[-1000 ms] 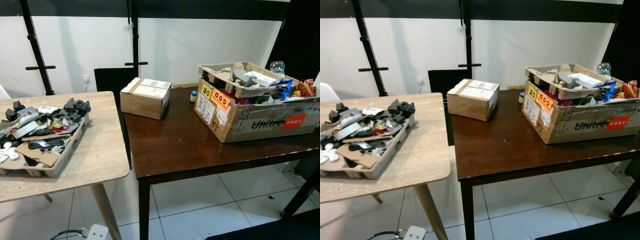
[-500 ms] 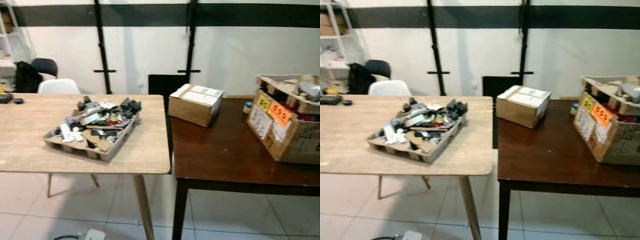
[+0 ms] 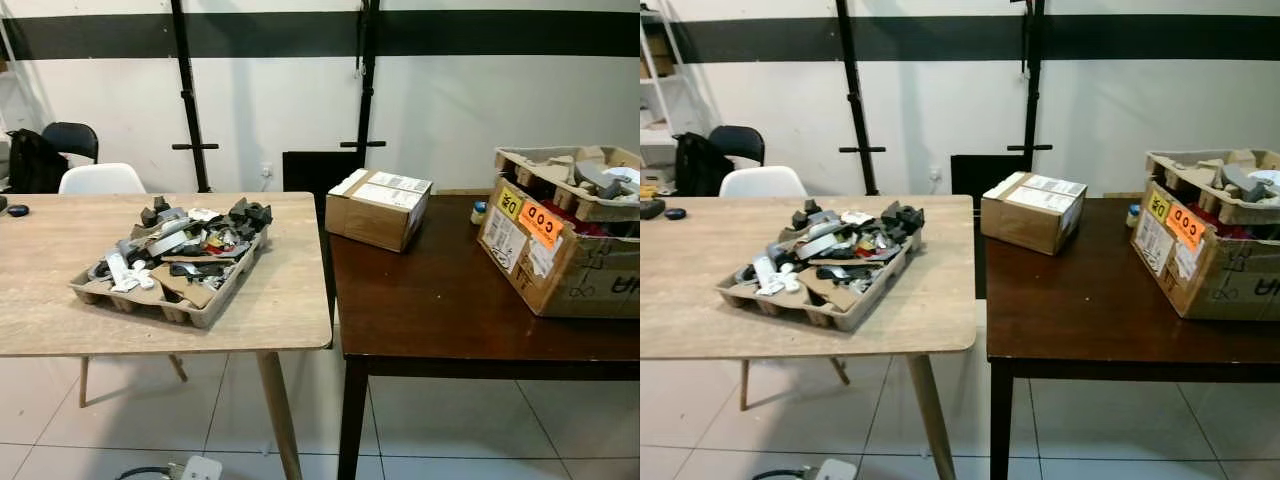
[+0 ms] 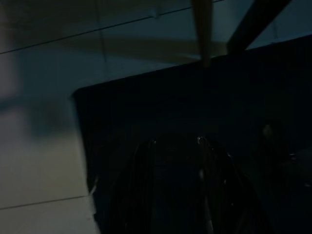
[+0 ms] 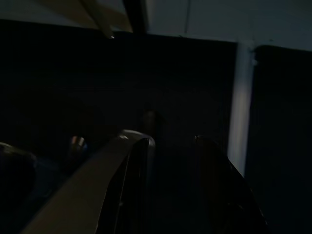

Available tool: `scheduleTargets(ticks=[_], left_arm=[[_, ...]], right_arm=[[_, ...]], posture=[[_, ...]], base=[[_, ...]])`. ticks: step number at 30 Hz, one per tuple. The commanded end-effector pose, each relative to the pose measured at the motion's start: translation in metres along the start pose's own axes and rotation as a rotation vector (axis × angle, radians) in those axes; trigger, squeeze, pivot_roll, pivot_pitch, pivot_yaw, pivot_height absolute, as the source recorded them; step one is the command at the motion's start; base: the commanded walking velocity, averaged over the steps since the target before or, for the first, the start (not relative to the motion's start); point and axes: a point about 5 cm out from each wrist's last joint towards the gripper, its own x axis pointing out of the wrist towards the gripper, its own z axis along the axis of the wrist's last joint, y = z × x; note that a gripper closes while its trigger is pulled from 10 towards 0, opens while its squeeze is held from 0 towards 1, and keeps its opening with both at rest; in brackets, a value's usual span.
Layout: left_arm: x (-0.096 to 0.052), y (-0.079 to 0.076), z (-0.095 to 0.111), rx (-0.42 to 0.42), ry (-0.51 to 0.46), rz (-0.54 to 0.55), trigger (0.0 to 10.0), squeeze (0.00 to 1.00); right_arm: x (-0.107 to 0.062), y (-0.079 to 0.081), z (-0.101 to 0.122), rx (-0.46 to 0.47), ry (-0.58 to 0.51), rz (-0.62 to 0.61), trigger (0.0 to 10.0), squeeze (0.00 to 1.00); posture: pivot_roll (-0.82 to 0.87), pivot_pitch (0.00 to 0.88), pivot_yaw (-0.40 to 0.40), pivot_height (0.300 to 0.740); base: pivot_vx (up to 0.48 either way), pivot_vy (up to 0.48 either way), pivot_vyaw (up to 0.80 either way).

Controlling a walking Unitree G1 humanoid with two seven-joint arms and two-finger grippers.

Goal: Picking trash to rubbish bin

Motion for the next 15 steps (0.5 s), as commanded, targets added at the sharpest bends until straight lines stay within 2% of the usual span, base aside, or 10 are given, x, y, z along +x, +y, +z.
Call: scheduleTargets(ticks=[1,4,5,7,12,13,15], left_arm=[[-0.001,0.0,-0.007,-0.044,0.022,0.015,10.0,0.0],[-0.003,0.01,-0.009,-0.072,0.019,0.071,10.0,0.0],[-0.005,0.013,-0.012,-0.128,0.011,0.086,10.0,0.0],[-0.005,0.015,-0.013,-0.143,0.008,0.087,10.0,0.0],[-0.007,0.019,-0.02,-0.11,0.044,0.117,10.0,0.0],[-0.008,0.022,-0.022,-0.114,0.047,0.125,10.0,0.0],[-0.009,0.024,-0.022,-0.096,0.048,0.119,10.0,0.0]], right_arm=[[0.0,0.003,-0.002,-0.002,0.008,0.013,10.0,0.0],[0.001,0.01,-0.004,-0.035,0.036,0.026,10.0,0.0],[0.001,0.015,-0.001,-0.059,0.02,0.066,10.0,0.0],[0.002,0.017,0.001,-0.05,0.012,0.069,10.0,0.0],[0.003,0.019,0.002,-0.05,0.024,0.082,10.0,0.0],[0.003,0.022,0.0,-0.051,0.033,0.088,10.0,0.0],[0.003,0.024,0.0,-0.014,0.031,0.089,10.0,0.0]], posture=[[-0.07,0.066,-0.073,0.74],[-0.07,0.089,-0.065,0.74],[-0.07,0.065,-0.061,0.74],[-0.07,0.079,-0.066,0.74],[-0.04,0.086,-0.073,0.74],[-0.03,0.083,-0.055,0.74],[-0.02,0.084,-0.049,0.74]], base=[[0.0,0.0,0.0],[0.0,0.0,0.0],[0.0,0.0,0.0],[0.0,0.0,0.0],[0.0,0.0,0.0],[0.0,0.0,0.0],[0.0,0.0,0.0]])
